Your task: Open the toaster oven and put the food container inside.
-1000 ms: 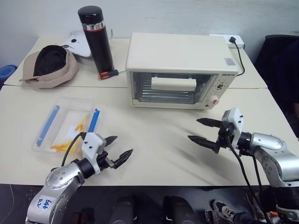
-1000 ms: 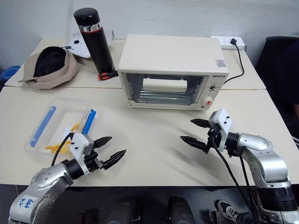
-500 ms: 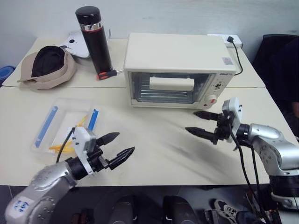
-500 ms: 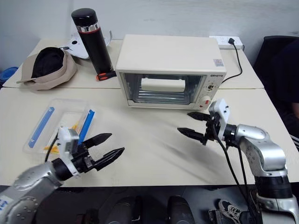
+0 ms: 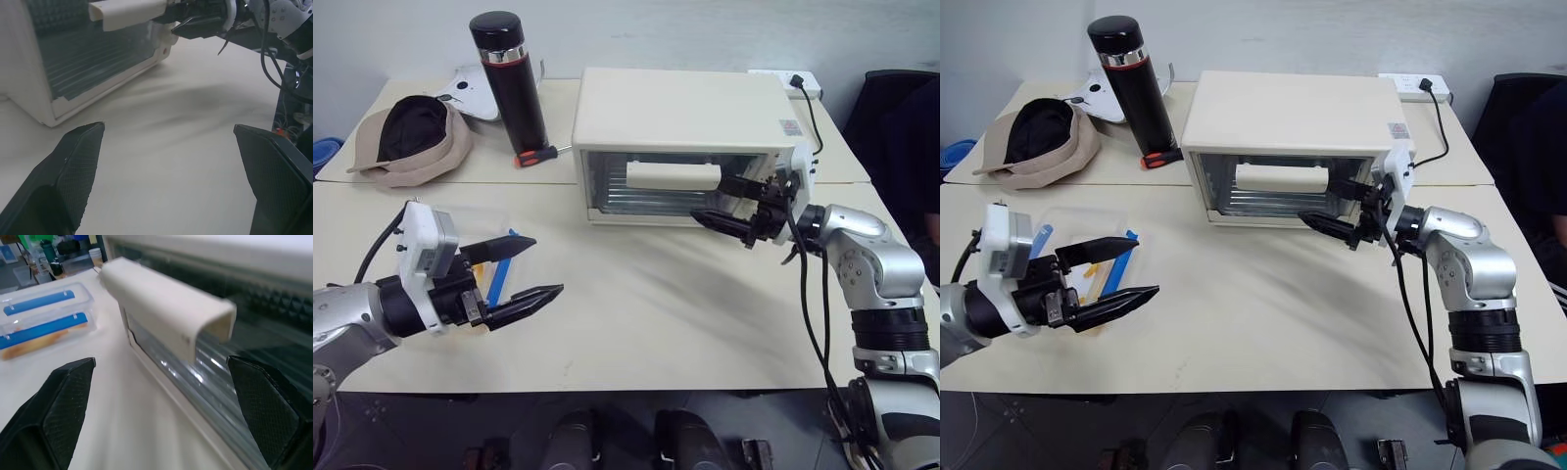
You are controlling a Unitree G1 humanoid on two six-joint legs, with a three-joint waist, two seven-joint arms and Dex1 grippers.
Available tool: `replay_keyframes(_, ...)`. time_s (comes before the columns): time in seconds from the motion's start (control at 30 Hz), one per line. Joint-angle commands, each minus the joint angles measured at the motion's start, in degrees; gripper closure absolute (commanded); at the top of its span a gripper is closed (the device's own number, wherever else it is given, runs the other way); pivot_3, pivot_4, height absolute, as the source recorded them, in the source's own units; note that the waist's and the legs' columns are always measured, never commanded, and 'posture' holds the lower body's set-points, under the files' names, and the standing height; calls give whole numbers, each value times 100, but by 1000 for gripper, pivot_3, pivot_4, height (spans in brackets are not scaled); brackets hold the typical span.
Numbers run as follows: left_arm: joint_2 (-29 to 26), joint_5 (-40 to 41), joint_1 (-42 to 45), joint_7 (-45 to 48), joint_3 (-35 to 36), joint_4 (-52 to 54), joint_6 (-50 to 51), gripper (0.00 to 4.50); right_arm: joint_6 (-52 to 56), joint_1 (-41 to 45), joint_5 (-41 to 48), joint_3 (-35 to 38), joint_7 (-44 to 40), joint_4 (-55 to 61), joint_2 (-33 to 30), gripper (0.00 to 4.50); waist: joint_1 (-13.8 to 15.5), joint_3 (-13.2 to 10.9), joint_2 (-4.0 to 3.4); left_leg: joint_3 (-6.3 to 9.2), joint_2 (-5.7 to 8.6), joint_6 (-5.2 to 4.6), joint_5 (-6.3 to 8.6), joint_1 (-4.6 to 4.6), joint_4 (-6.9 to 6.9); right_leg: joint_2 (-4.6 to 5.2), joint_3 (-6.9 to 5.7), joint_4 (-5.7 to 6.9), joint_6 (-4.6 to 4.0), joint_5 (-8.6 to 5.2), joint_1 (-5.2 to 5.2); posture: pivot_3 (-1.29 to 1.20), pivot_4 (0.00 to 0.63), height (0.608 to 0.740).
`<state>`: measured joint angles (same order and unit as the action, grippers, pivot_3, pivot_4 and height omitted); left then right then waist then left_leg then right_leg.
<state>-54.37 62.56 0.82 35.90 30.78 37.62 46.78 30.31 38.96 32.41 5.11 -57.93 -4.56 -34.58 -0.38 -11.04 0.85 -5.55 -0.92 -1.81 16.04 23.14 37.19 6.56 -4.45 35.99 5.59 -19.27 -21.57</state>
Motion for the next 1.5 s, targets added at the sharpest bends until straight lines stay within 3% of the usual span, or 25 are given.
replay_keyframes(0.03,-56,-37,238,-14,117,-143,-134,0,170,-32,331,153,-62,536,1,15,1,0,0,0,0,0,0,1,-1,0,-1,0,0,0,0,0,150,740)
replay_keyframes(0.23,145,-443,863,-355,-226,-648,-288,0,531,-464,625,109,-167,1311,-99,15,-55,-1,-1,-3,-2,1,0,0,-8,-2,2,4,0,0,-2,0,150,740)
replay_keyframes(0.33,172,-739,1549,-341,-594,-1027,-425,586,537,-630,612,133,-84,1456,-70,0,-89,-1,-1,-1,-2,3,-1,1,-8,-3,-1,9,0,0,-2,0,150,740)
replay_keyframes(0.53,278,-1862,3298,295,-1898,-2206,-996,2489,472,-959,565,167,30,1605,-12,0,-107,-1,-1,-11,1,3,-1,1,-5,-11,0,13,3,2,-3,0,150,740)
replay_keyframes(0.73,456,-2911,4390,1553,-2896,-3590,-1844,4353,468,-1144,595,215,215,1869,69,0,-104,-2,0,-27,-2,2,-3,2,-2,-27,-6,13,5,2,-8,0,150,740)
replay_keyframes(0.77,481,-3005,4478,1741,-2986,-3713,-1938,4479,469,-1165,599,231,238,1893,72,0,-106,-2,0,-31,-3,1,-3,2,-1,-27,-7,16,5,2,-12,0,150,740)
replay_keyframes(1.17,1303,-3681,5049,2784,-3506,-4575,-2437,4479,570,-1888,660,786,788,2451,-139,0,30,-2,1,-35,-3,-7,-5,5,20,-21,-1,38,9,3,-15,0,150,740)
replay_keyframes(1.37,1514,-4028,4871,3197,-3801,-4715,-2738,4479,711,-3510,902,2055,254,2897,-1116,0,186,-2,2,-26,8,-22,-1,6,31,-13,3,37,11,3,-2,0,150,740)
replay_keyframes(1.5,1491,-4361,4678,3556,-4098,-4806,-3064,4479,1025,-3974,1540,2656,-85,3152,-1529,0,176,0,3,-30,6,-31,1,-5,57,-8,3,38,16,6,8,0,150,740)
